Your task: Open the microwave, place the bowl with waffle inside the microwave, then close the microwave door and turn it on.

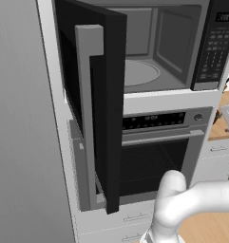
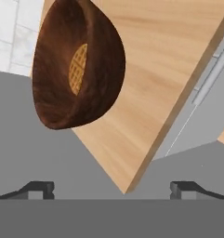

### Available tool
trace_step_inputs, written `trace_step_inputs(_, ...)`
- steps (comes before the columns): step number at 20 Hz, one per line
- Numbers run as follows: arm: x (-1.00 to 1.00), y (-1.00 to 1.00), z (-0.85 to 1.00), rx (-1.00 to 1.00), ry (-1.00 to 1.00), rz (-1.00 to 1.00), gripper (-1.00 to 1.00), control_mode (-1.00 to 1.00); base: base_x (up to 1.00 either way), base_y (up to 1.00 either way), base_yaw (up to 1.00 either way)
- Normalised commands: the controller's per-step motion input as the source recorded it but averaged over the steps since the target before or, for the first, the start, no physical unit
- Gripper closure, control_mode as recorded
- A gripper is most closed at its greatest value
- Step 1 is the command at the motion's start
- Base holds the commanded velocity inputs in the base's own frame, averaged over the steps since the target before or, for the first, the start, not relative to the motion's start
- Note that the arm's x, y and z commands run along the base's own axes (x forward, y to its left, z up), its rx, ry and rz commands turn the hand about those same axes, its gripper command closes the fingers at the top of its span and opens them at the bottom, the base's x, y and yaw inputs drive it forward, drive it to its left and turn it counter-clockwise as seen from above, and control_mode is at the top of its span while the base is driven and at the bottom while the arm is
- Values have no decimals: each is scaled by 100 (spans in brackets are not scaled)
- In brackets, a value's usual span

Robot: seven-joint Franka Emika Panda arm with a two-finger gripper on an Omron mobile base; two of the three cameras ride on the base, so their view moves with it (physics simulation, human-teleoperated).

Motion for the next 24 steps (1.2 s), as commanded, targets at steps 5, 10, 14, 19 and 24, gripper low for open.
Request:
trace_step_inputs(5, 13, -25, -14, 4, 1, 0, -100, -100, 0, 0, 0)
trace_step_inputs(10, 16, -23, -11, 7, 0, -1, -100, -100, 0, 0, 0)
trace_step_inputs(14, 39, -13, -8, 5, 0, 0, -100, -100, 0, 0, 0)
trace_step_inputs(19, 32, -19, -1, 6, 0, 0, -100, -100, 0, 0, 0)
trace_step_inputs(24, 35, -10, -20, 2, 7, -3, -100, -100, 0, 0, 0)
